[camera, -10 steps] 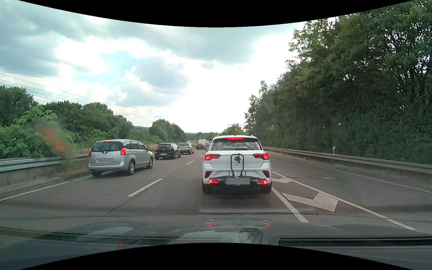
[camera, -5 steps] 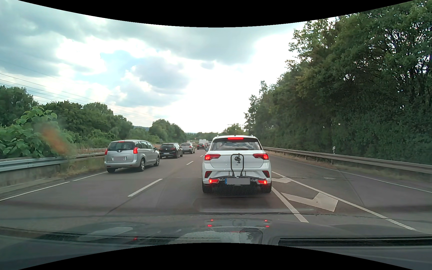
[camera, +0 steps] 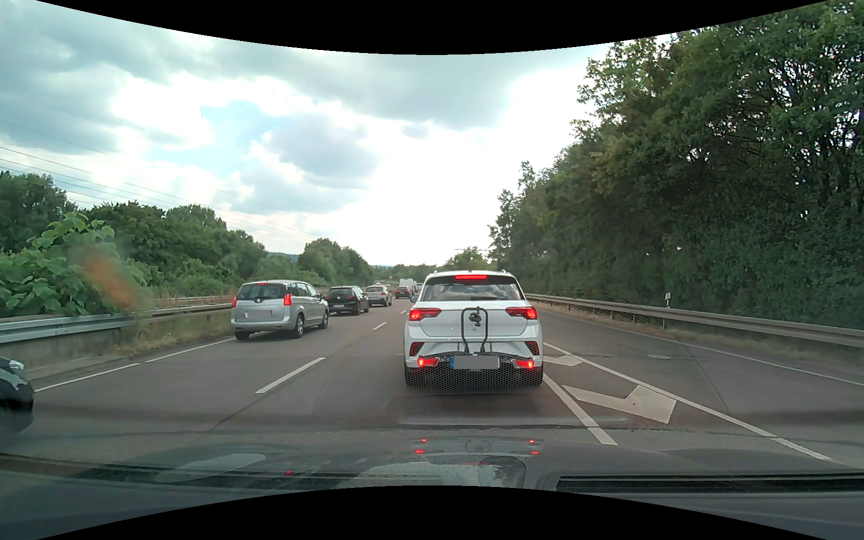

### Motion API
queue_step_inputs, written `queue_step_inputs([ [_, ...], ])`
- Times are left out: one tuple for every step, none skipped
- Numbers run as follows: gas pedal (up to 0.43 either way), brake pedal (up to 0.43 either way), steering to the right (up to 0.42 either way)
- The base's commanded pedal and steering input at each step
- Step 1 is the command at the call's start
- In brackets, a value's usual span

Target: Follow the waypoints while adhering to traffic rules and regulations

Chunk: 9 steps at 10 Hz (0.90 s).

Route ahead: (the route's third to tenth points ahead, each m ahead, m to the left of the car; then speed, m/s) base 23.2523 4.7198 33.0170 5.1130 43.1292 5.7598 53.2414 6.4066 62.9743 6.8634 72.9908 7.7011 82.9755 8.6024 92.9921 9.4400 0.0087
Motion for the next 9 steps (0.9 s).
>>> queue_step_inputs([
  [0.000,0.256,0.000],
  [0.000,0.256,0.000],
  [0.000,0.256,0.000],
  [0.000,0.256,0.000],
  [0.000,0.256,0.000],
  [0.000,0.256,0.000],
  [0.000,0.256,0.000],
  [0.000,0.256,0.000],
  [0.000,0.256,0.000],
])
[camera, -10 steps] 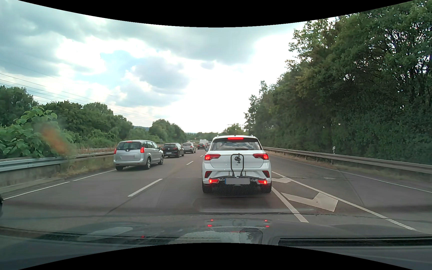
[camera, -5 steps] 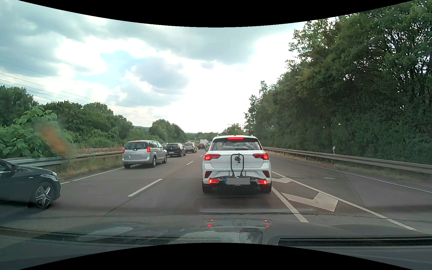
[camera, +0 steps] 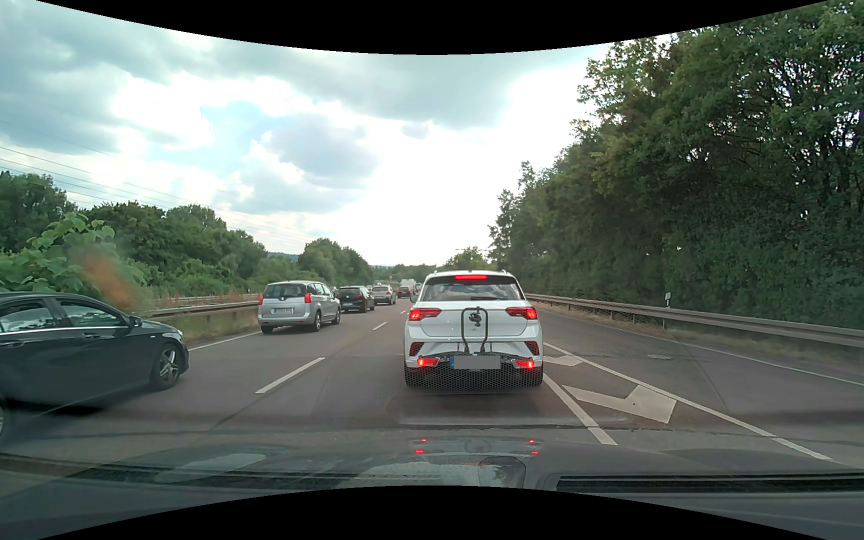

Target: Follow the waypoints while adhering to traffic rules and regulations

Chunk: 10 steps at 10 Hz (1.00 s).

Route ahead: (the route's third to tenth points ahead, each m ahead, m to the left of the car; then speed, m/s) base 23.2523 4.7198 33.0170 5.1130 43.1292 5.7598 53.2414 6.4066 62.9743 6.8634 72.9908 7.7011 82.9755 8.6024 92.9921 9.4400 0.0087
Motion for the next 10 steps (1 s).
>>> queue_step_inputs([
  [0.000,0.262,0.000],
  [0.000,0.256,0.000],
  [0.000,0.262,0.000],
  [0.000,0.256,0.000],
  [0.000,0.256,0.000],
  [0.000,0.256,0.000],
  [0.000,0.256,0.000],
  [0.000,0.256,0.000],
  [0.000,0.262,0.000],
  [0.000,0.256,0.000],
])
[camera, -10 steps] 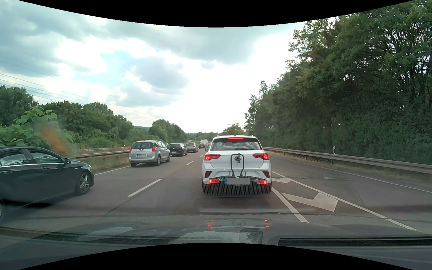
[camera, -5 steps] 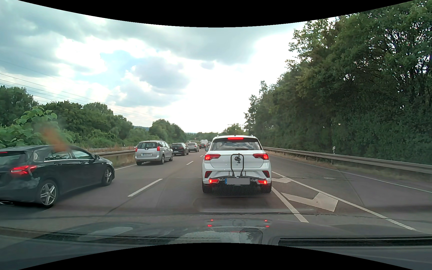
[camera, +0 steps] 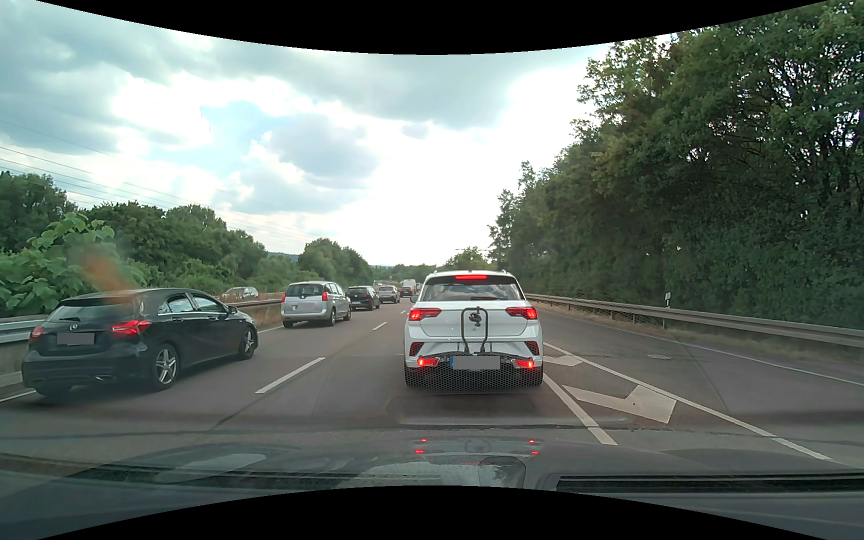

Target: Follow the waypoints while adhering to traffic rules and regulations

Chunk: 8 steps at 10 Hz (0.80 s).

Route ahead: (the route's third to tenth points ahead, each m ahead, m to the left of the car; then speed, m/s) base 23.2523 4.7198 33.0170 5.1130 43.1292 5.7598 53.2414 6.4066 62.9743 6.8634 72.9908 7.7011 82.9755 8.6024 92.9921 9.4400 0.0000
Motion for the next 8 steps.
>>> queue_step_inputs([
  [0.000,0.256,0.000],
  [0.000,0.262,0.000],
  [0.000,0.256,0.000],
  [0.000,0.262,0.000],
  [0.000,0.256,0.000],
  [0.000,0.256,0.000],
  [0.000,0.256,0.000],
  [0.000,0.262,0.000],
])
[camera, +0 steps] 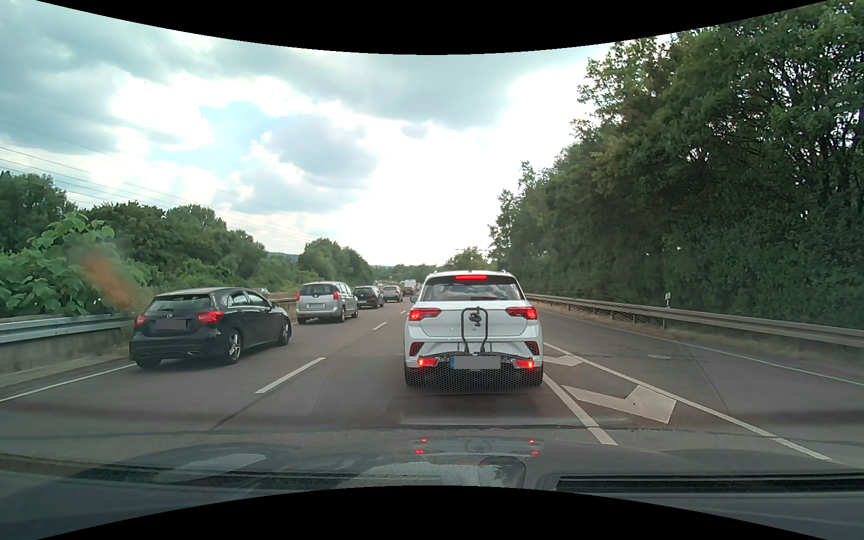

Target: Follow the waypoints while adhering to traffic rules and regulations

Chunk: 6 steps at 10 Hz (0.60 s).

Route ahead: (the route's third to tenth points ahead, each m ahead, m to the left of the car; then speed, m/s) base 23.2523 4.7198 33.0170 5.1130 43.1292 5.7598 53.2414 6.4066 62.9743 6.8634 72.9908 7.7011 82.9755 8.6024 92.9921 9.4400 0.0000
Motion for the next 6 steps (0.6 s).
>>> queue_step_inputs([
  [0.000,0.256,0.000],
  [0.000,0.256,0.000],
  [0.000,0.256,0.000],
  [0.000,0.256,0.000],
  [0.000,0.262,0.000],
  [0.000,0.256,0.000],
])
